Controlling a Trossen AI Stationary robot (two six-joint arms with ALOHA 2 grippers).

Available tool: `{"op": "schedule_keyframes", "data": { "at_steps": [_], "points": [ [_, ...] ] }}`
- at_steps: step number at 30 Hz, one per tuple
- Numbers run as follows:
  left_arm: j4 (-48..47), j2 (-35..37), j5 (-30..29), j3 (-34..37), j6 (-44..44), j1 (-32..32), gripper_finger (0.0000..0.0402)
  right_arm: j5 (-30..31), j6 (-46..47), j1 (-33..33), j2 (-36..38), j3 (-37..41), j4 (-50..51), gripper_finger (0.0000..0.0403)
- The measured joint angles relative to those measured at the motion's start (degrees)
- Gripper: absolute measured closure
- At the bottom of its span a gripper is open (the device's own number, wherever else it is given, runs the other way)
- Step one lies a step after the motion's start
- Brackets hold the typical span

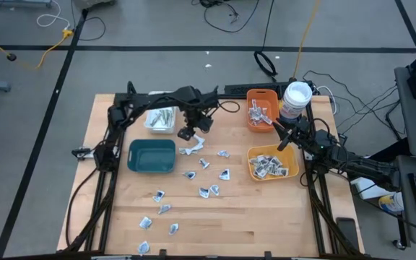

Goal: Pick & Place First Aid Supplies
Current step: Put the bandage into the white bin

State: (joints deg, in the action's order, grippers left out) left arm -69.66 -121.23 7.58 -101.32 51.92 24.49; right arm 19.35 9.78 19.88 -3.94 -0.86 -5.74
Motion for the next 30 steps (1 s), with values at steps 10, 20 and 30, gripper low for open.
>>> {"op": "schedule_keyframes", "data": {
  "at_steps": [10,20,30],
  "points": [
    [1.2,-6.3,-1.2,0.5,-1.5,-2.2,0.0151,0.0,0.0,0.0,0.0,0.0,0.0,0.0286],
    [2.6,-7.2,-5.3,0.5,-1.6,-2.3,0.0208,0.0,0.0,0.0,0.0,0.0,0.0,0.0286],
    [2.4,-7.2,-4.6,0.5,-3.2,-2.4,0.0364,0.0,0.0,0.0,0.0,0.0,0.0,0.0286]
  ]
}}
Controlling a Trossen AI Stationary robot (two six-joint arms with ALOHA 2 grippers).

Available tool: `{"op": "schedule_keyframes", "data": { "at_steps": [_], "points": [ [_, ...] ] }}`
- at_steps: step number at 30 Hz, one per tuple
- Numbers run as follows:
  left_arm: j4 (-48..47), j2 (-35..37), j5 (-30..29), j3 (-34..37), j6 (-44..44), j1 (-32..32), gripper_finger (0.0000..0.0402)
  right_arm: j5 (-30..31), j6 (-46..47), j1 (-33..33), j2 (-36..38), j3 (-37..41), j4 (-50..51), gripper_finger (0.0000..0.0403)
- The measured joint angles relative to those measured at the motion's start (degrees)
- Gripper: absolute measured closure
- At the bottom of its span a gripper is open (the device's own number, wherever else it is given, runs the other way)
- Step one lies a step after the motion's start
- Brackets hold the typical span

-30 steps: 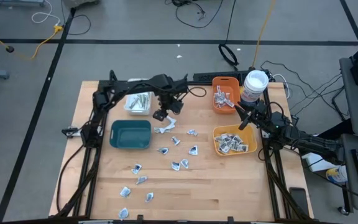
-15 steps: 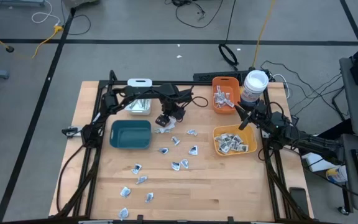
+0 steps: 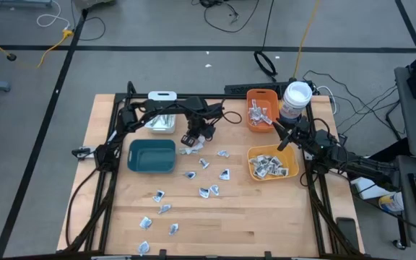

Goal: Pick & Place First Aid Supplies
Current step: Put the bandage into the white bin

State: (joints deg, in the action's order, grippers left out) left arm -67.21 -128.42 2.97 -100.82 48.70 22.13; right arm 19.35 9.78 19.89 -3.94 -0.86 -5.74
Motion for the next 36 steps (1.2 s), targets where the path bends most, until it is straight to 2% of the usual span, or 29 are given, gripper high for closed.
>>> {"op": "schedule_keyframes", "data": {
  "at_steps": [3,13,23,31,36],
  "points": [
    [-0.2,0.0,0.0,0.0,-1.8,0.0,0.0393,0.0,0.0,0.0,0.0,0.0,0.0,0.0287],
    [-0.3,5.2,0.1,0.0,-12.4,1.1,0.0397,0.0,0.0,0.0,0.0,0.0,0.0,0.0287],
    [-1.0,12.4,0.0,0.0,-34.8,4.1,0.0399,0.0,0.0,0.0,0.0,0.0,0.0,0.0287],
    [-4.3,15.2,0.0,-0.1,-52.4,7.5,0.0400,0.0,0.0,0.0,0.0,0.0,0.0,0.0286],
    [-4.2,17.9,-1.2,1.0,-58.6,12.0,0.0401,0.0,0.0,0.0,0.0,0.0,0.0,0.0286]
  ]
}}
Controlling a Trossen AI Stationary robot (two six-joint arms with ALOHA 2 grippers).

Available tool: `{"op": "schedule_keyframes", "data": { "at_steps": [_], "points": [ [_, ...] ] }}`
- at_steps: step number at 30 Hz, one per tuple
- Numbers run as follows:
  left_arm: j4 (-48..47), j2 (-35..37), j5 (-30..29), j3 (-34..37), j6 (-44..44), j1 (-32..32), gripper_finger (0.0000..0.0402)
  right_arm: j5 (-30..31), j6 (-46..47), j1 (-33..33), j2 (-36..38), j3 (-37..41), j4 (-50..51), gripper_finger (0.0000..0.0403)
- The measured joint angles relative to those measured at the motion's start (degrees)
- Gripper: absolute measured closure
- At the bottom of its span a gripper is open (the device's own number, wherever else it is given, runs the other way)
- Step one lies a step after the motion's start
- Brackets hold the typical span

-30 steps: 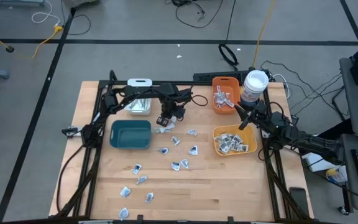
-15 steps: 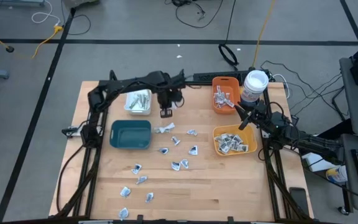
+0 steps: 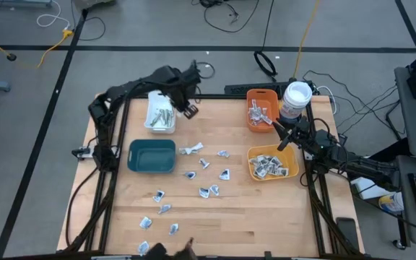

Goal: Pick & Place First Aid Supplies
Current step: Put the bandage into the white bin

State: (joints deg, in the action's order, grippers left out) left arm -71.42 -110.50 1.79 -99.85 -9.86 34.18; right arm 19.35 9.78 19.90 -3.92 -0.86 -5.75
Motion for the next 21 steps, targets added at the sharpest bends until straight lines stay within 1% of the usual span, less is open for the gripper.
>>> {"op": "schedule_keyframes", "data": {
  "at_steps": [6,14,18,21],
  "points": [
    [2.1,4.6,-0.4,6.0,-3.0,5.4,0.0401,0.0,0.0,0.0,0.0,0.0,0.0,0.0286],
    [5.2,12.1,-0.5,16.6,-6.4,12.0,0.0401,0.0,0.0,0.0,0.0,0.0,0.0,0.0286],
    [5.4,14.7,-0.6,20.2,-7.8,13.8,0.0401,0.0,0.0,0.0,0.0,0.0,0.0,0.0287],
    [6.8,14.9,-1.0,23.2,-9.1,13.9,0.0401,0.0,0.0,0.0,0.0,0.0,0.0,0.0286]
  ]
}}
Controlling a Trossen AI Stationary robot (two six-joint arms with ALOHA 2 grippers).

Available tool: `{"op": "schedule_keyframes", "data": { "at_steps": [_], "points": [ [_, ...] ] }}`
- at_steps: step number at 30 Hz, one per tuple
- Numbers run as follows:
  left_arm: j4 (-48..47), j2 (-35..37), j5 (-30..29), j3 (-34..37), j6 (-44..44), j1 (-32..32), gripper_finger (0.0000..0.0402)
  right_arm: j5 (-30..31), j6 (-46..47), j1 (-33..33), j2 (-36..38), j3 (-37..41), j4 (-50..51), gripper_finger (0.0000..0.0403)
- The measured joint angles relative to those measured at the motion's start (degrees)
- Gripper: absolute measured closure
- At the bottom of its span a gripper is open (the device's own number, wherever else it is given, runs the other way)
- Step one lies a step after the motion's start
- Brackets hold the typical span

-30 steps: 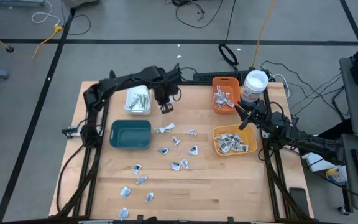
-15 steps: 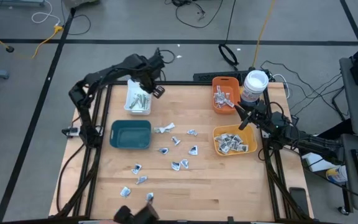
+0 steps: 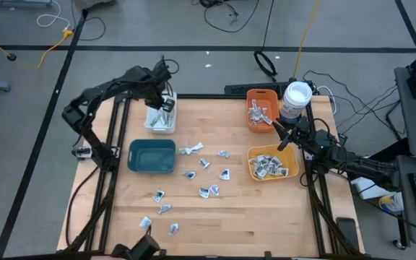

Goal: Pick & Place First Aid Supplies
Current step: Put the bandage into the white bin

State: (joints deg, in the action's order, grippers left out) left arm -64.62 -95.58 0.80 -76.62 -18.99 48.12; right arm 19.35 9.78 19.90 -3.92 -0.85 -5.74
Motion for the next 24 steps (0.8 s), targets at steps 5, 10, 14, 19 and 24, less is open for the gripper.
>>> {"op": "schedule_keyframes", "data": {
  "at_steps": [5,10,14,19,24],
  "points": [
    [7.2,-0.1,0.7,6.1,-2.9,-1.3,0.0401,0.0,0.0,0.0,0.0,0.0,0.0,0.0286],
    [12.6,-0.1,0.8,11.6,-6.5,-1.9,0.0401,0.0,0.0,0.0,0.0,0.0,0.0,0.0286],
    [15.3,-0.1,0.8,14.1,-8.2,-1.9,0.0400,0.0,0.0,0.0,0.0,0.0,0.0,0.0286],
    [15.7,-0.1,0.8,14.2,-9.1,-1.9,0.0367,0.0,0.0,0.0,0.0,0.0,0.0,0.0286],
    [16.4,-0.1,3.3,14.2,-9.2,-1.5,0.0289,0.0,0.0,0.0,0.0,0.0,0.0,0.0286]
  ]
}}
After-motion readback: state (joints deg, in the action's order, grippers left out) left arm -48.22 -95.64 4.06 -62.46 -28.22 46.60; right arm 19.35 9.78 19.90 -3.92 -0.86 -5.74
